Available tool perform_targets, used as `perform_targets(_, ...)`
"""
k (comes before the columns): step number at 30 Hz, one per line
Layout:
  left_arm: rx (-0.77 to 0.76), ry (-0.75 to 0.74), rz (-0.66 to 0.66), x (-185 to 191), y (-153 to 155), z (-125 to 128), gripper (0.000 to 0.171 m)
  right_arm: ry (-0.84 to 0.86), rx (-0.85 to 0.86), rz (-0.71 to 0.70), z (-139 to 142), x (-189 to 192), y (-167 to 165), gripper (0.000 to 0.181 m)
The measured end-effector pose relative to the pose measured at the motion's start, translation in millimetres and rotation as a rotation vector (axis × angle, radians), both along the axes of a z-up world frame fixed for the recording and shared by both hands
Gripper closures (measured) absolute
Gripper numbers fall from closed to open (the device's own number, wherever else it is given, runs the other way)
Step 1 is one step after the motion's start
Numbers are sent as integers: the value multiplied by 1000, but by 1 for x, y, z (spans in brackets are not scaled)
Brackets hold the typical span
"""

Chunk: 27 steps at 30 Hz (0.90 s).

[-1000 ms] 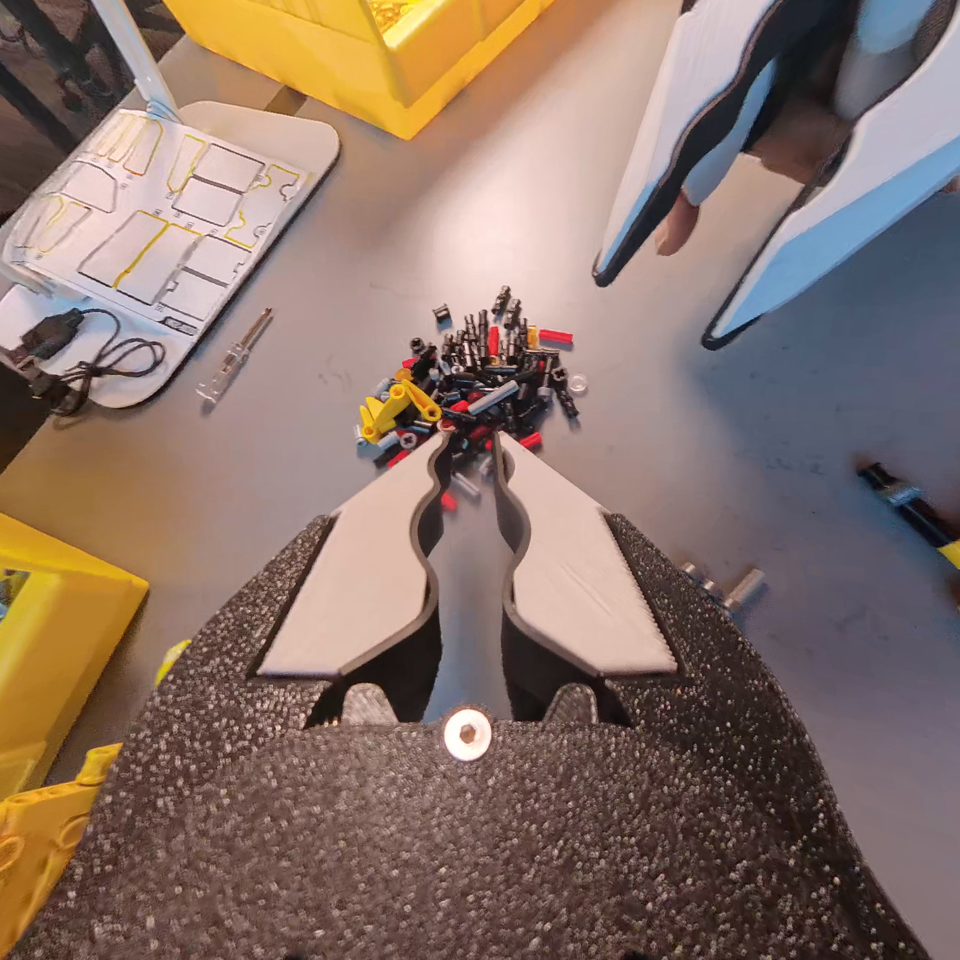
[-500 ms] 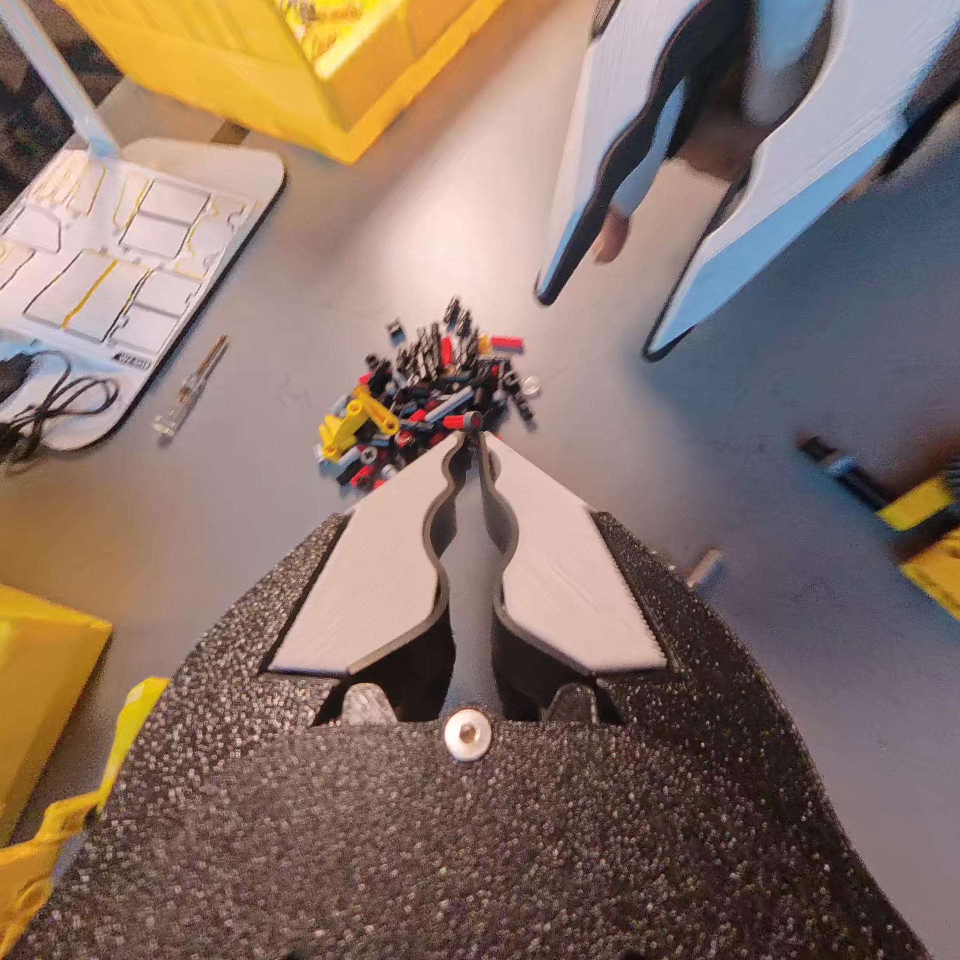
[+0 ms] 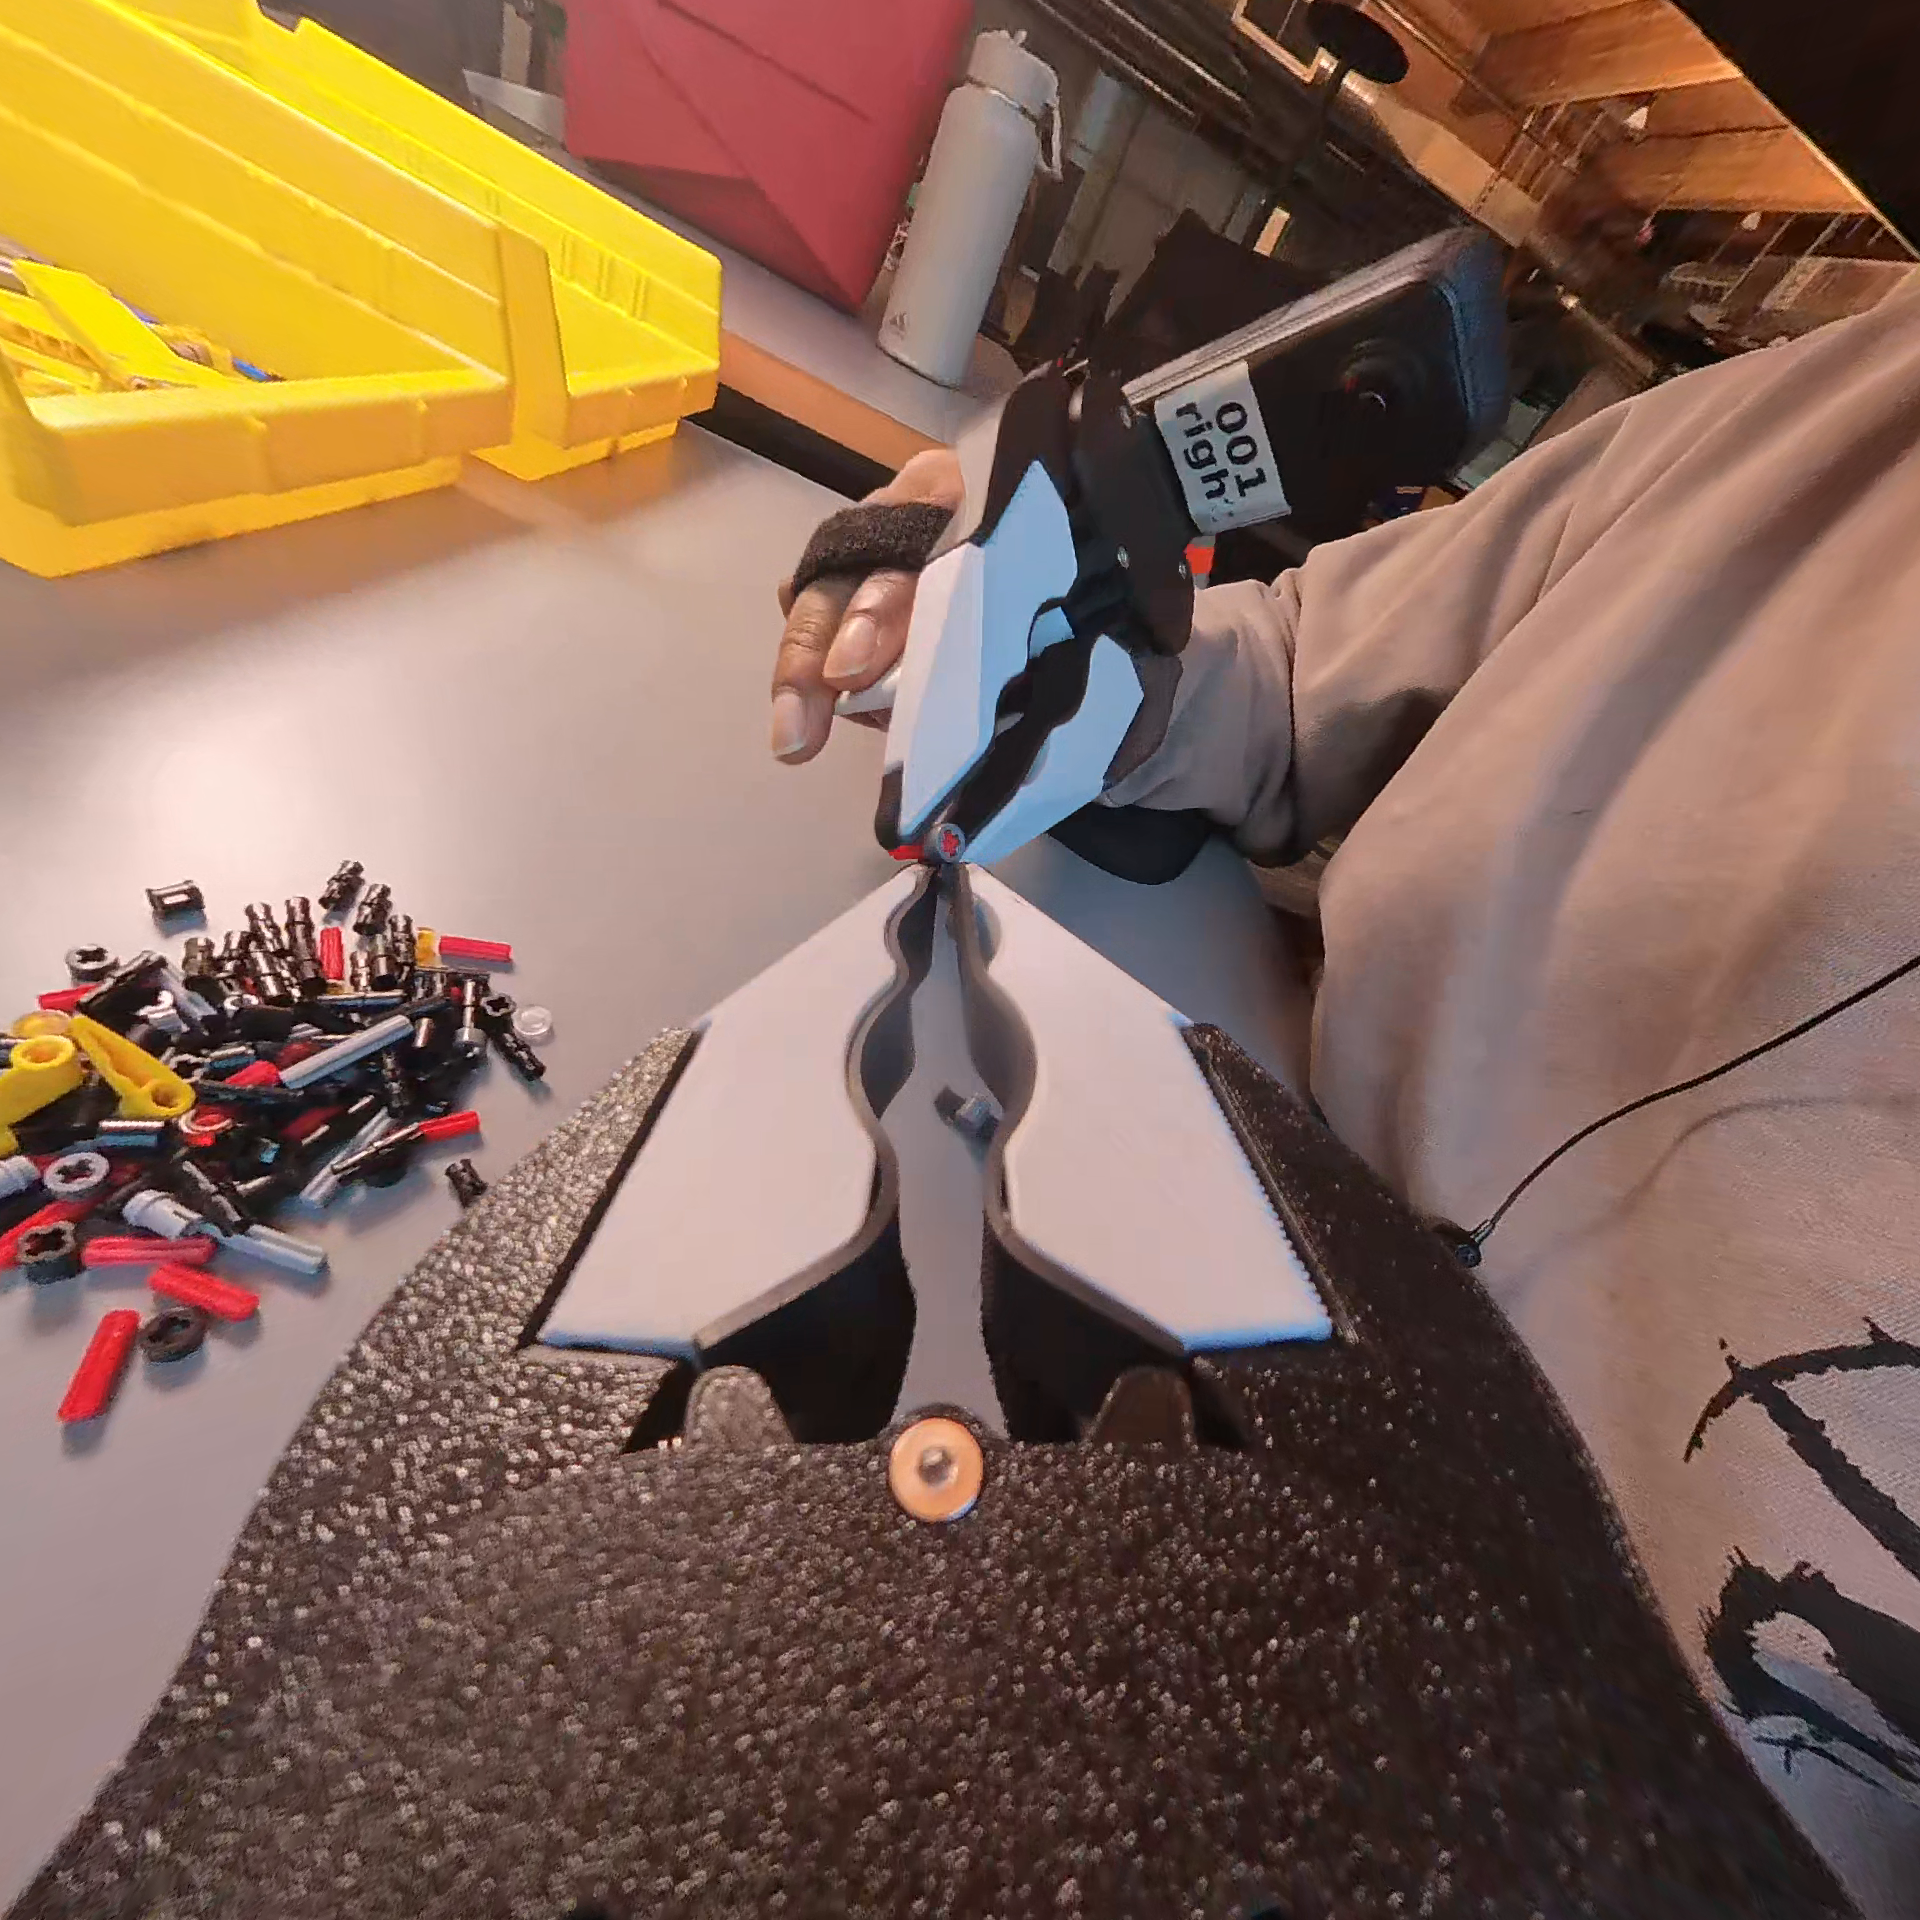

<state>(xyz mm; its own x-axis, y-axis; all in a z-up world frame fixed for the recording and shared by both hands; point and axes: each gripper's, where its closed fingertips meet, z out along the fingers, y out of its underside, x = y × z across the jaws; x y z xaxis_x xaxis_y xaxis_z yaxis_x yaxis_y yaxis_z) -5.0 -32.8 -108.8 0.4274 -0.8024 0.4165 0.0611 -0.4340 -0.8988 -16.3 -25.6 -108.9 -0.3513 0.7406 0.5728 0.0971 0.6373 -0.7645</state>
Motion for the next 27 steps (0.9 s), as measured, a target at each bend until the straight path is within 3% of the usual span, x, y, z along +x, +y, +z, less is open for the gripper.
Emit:
perform_targets(5,-33,10,40,-2,4,-5,170,-43,83,-41,-5,-1,5,178)
perform_targets(8,-30,67,86,-3,9,-9,156,-78,115,-73,-9,0,10,179)
perform_targets(16,26,257,212,-5,20,-17,165,-117,154,-157,-14,-5,19,180)
perform_targets(20,108,299,229,-5,18,-3,166,-104,15,-106,-5,-3,16,180)
perform_targets(27,165,202,230,-3,12,19,166,-85,-140,-22,8,1,8,178)
